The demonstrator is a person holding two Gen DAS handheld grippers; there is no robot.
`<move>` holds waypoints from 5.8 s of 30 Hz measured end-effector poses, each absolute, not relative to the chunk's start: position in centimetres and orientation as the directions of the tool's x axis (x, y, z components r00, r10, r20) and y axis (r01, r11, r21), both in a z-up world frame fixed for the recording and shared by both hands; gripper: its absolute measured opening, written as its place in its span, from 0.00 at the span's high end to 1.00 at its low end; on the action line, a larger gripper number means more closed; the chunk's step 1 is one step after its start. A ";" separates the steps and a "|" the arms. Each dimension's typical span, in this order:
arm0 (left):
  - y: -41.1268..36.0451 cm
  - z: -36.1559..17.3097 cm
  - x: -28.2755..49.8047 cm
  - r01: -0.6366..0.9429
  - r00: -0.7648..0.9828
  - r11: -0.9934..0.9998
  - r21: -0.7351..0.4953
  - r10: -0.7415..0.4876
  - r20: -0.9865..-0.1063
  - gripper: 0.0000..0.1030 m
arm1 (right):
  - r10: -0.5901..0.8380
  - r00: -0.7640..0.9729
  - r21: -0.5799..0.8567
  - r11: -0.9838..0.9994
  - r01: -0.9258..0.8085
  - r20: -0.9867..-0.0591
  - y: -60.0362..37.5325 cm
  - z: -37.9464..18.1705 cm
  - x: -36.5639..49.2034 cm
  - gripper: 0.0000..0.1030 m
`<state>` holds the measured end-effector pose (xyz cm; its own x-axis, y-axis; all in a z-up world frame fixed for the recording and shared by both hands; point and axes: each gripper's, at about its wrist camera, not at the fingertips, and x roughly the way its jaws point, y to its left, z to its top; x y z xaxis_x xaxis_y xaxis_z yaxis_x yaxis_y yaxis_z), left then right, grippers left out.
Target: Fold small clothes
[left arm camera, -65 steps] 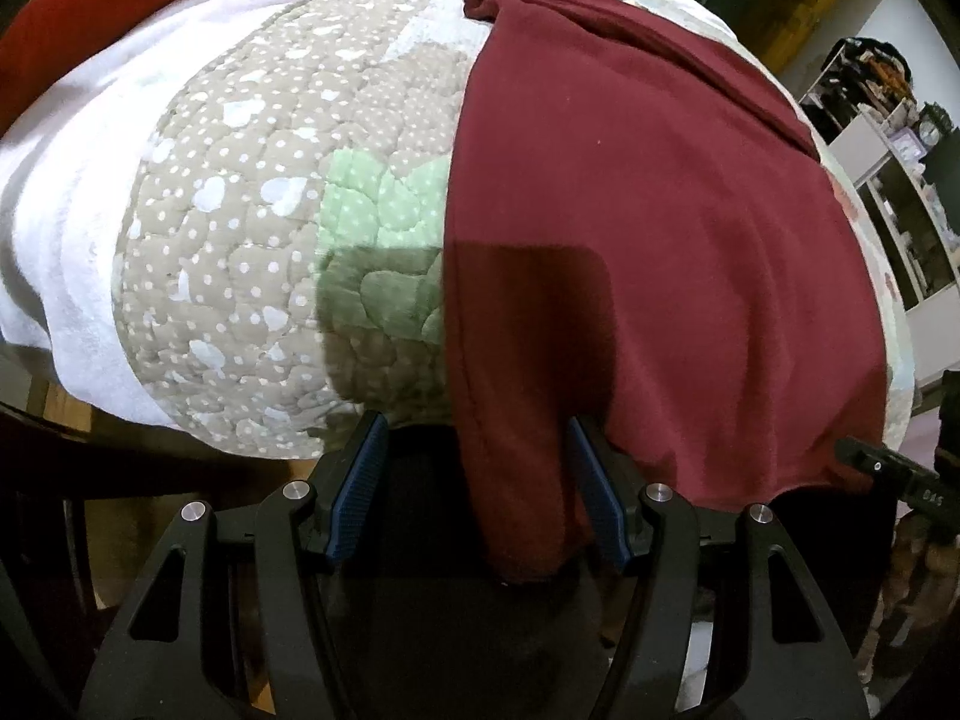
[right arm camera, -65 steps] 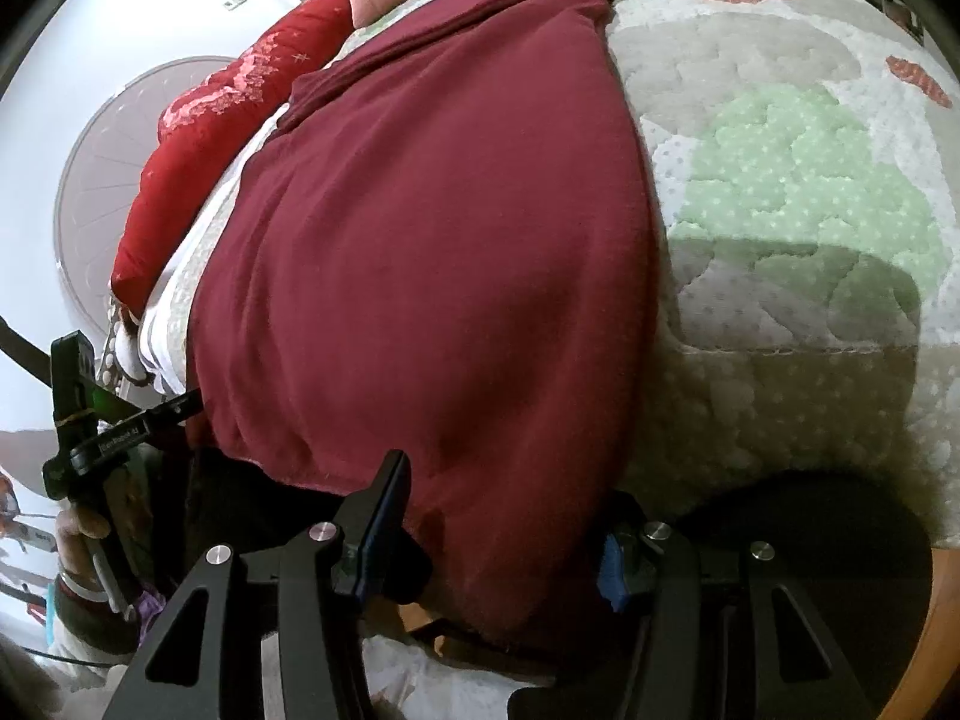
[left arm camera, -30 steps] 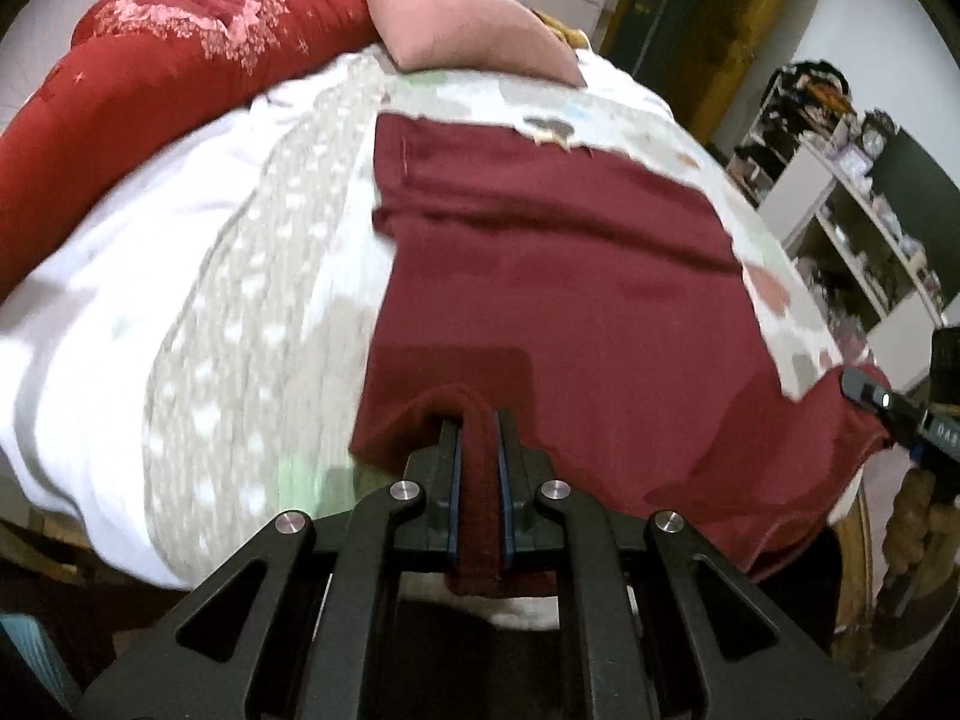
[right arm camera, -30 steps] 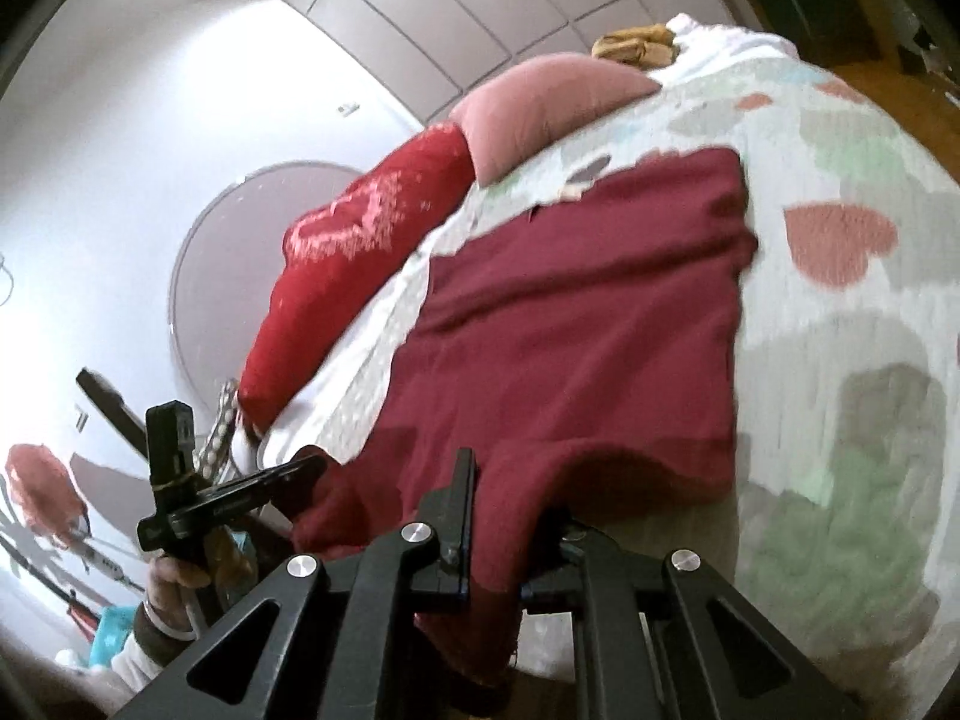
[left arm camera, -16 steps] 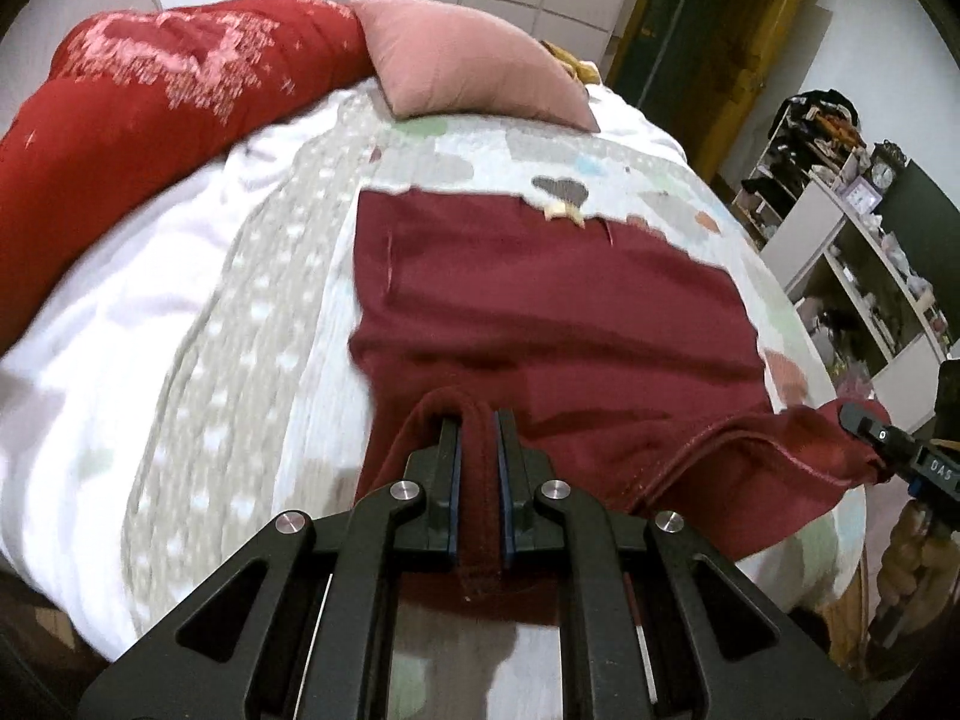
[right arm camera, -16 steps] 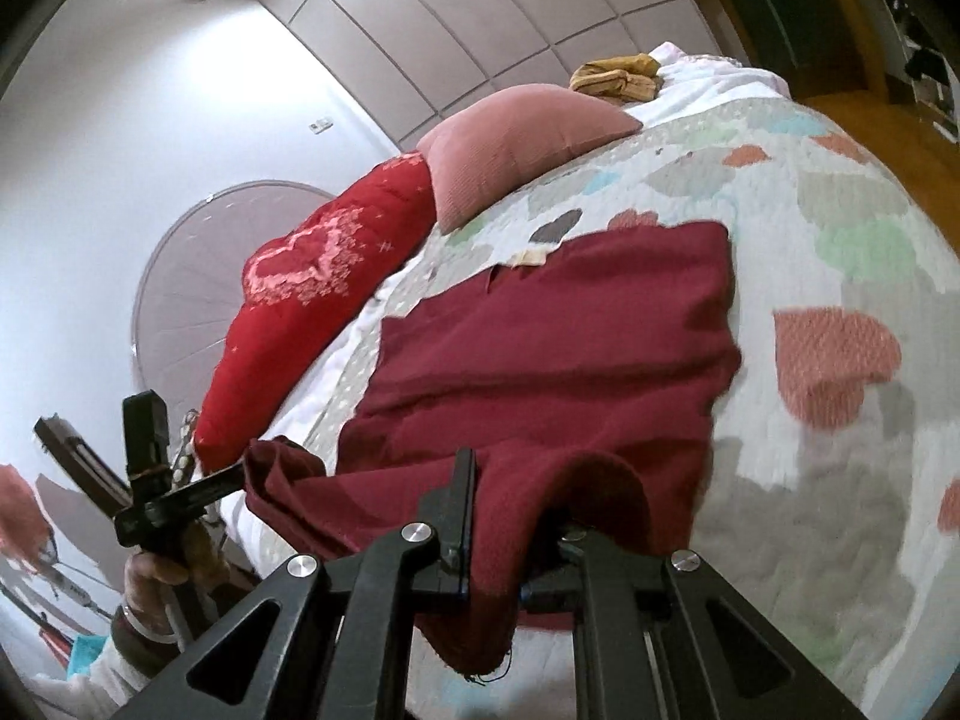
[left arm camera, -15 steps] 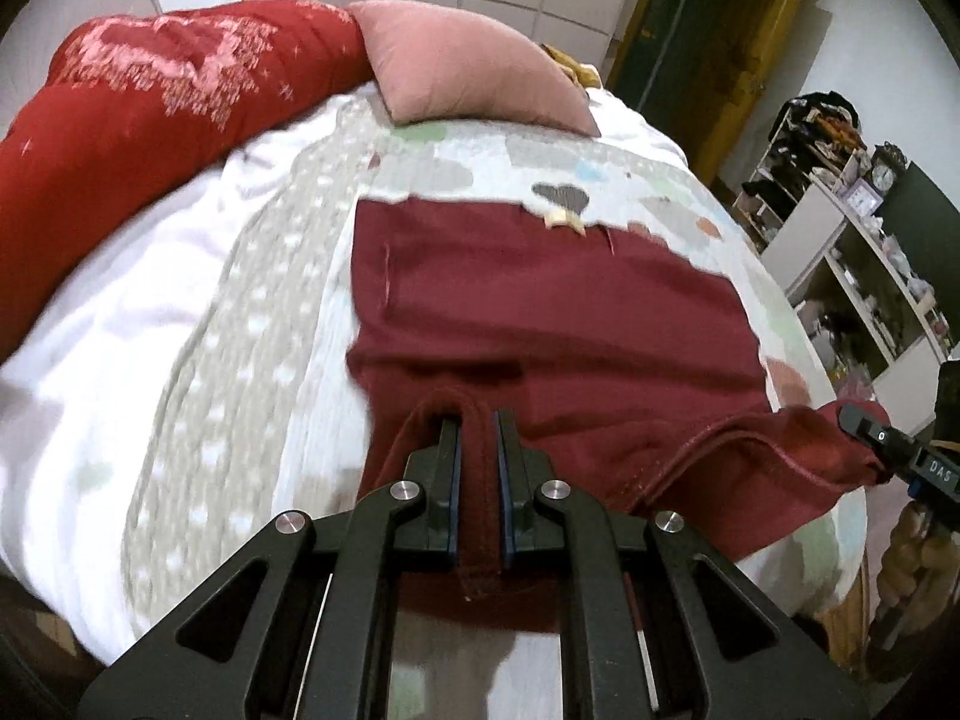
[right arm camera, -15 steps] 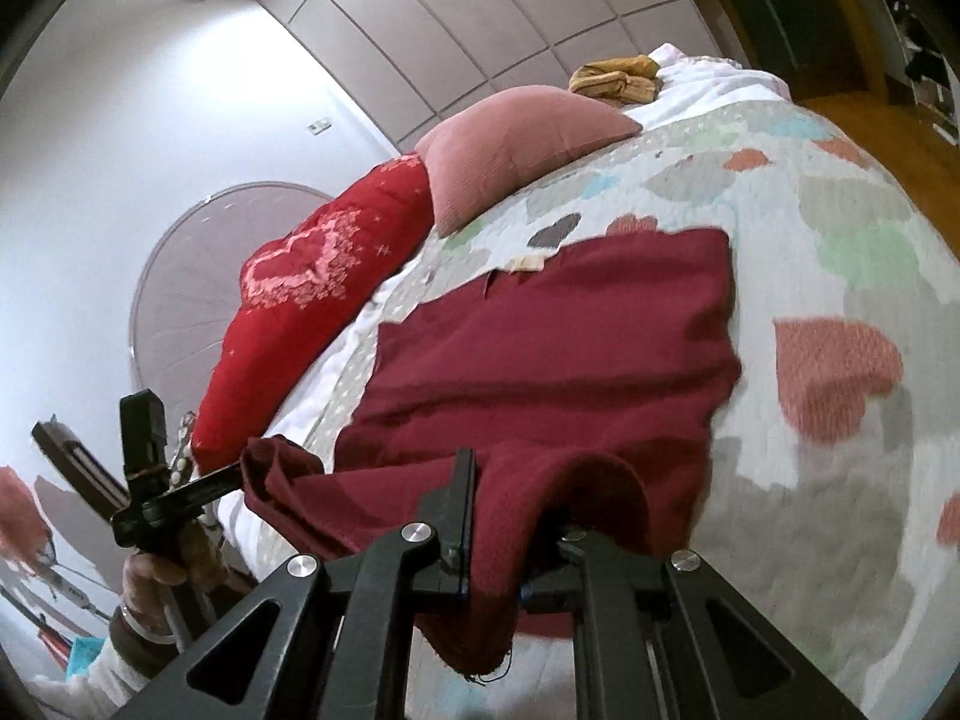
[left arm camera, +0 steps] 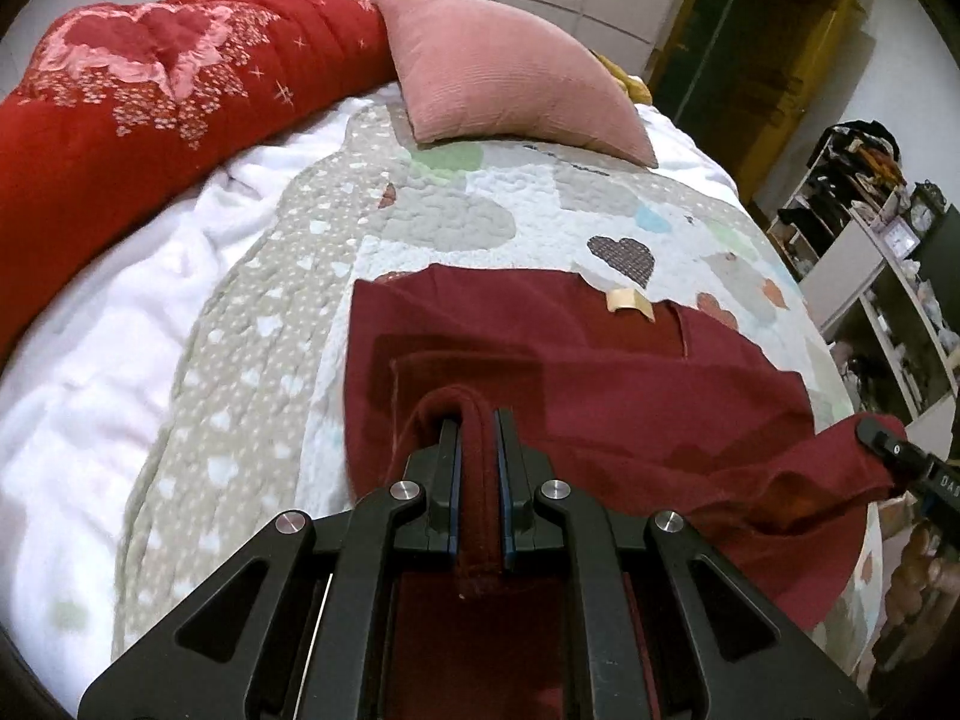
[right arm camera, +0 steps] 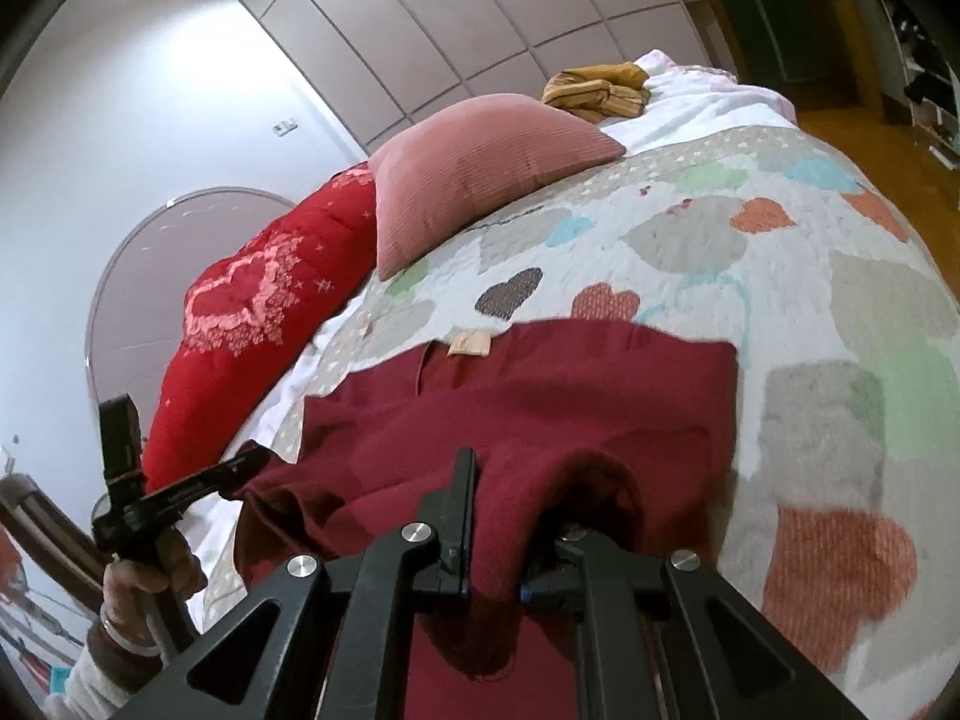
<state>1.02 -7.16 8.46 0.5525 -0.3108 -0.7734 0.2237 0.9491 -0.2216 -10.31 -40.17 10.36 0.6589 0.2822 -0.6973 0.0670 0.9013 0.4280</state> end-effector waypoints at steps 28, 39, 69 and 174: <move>-5.1 9.5 8.8 0.177 0.553 0.879 -0.443 -0.461 -0.694 0.32 | 0.279 0.675 0.517 0.838 0.177 -0.683 -45.9 10.3 -4.6 0.42; -6.1 6.6 10.0 0.171 0.505 0.923 -0.344 -0.382 -0.774 0.32 | 0.051 0.615 0.221 0.954 0.205 -0.787 -43.8 7.5 0.4 0.42; -1.5 4.5 2.3 0.150 0.548 0.965 -0.216 -0.263 -0.794 0.32 | -0.012 0.523 0.069 0.988 0.135 -0.852 -38.6 7.7 -7.4 0.70; -1.9 1.6 -2.7 0.150 0.577 0.899 -0.412 -0.418 -0.702 0.29 | 0.193 0.298 0.145 0.974 -0.175 -0.935 -14.0 2.7 11.7 0.48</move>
